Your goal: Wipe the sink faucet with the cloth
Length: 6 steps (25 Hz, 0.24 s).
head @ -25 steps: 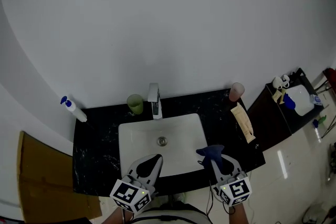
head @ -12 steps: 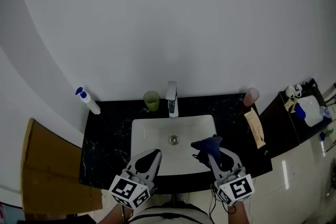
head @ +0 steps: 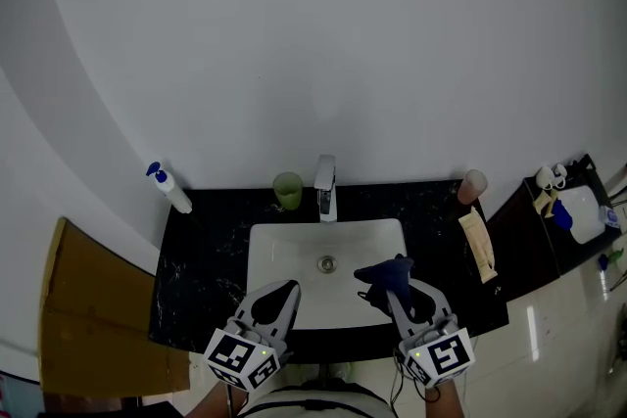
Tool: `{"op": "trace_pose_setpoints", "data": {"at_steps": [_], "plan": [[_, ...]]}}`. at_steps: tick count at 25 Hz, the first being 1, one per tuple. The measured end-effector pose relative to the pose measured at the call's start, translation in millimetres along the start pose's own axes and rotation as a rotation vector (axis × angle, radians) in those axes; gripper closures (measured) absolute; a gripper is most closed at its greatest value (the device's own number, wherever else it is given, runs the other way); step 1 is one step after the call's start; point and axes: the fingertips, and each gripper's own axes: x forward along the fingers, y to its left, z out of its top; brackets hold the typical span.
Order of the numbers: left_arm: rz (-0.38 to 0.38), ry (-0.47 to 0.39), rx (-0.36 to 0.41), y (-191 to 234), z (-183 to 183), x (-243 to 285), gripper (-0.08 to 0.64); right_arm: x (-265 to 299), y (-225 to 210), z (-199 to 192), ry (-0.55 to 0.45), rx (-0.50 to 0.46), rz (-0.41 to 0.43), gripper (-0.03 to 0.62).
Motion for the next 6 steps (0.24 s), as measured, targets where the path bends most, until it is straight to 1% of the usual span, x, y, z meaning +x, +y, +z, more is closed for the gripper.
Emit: {"op": "trace_pose_setpoints", "data": {"at_steps": [6], "plan": [[0.015, 0.003, -0.001, -0.4, 2.4, -2.6, 0.560, 0.0, 1.4, -0.1, 0.001, -0.002, 0.013, 0.534]]}}
